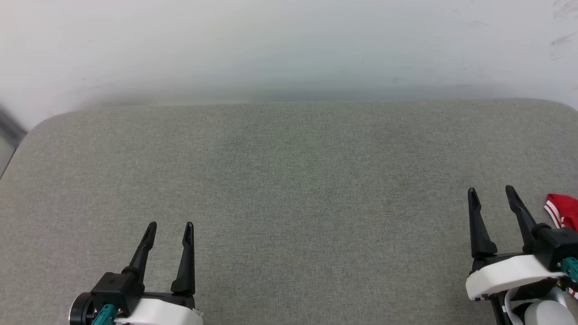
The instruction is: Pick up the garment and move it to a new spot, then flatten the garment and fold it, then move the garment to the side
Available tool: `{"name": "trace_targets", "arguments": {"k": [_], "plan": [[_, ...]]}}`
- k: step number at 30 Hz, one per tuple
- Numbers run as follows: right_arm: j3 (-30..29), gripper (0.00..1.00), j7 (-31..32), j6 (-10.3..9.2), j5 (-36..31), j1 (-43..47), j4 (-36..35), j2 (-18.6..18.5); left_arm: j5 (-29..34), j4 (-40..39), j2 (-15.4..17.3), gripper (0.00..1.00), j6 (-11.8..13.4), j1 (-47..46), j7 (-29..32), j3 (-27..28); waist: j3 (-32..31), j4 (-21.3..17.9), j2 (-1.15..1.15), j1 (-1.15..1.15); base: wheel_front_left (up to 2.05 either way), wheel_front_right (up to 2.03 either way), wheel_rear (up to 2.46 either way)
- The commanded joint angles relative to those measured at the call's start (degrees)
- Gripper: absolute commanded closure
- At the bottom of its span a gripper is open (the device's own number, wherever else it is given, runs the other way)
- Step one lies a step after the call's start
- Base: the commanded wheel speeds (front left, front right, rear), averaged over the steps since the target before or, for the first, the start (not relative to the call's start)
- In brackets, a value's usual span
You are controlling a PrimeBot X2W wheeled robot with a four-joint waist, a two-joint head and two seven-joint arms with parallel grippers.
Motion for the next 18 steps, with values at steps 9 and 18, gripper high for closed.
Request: {"name": "trace_targets", "arguments": {"k": [9,18], "plan": [[-0.26,0.0,0.26,-0.02,0.4,0.55,0.19,0.24,0.42,-1.86,-0.11,0.0,-0.17,0.36,-0.12,-0.04,0.08,-0.06,0.0,0.0,0.0,0.0,0.0],[0.73,0.0,0.36,-0.02,0.82,0.67,-0.1,0.25,-1.01,-1.49,-0.12,0.0,-0.23,0.73,-0.12,0.01,-0.08,-0.01,0.0,0.0,0.0,0.0,0.0]]}}
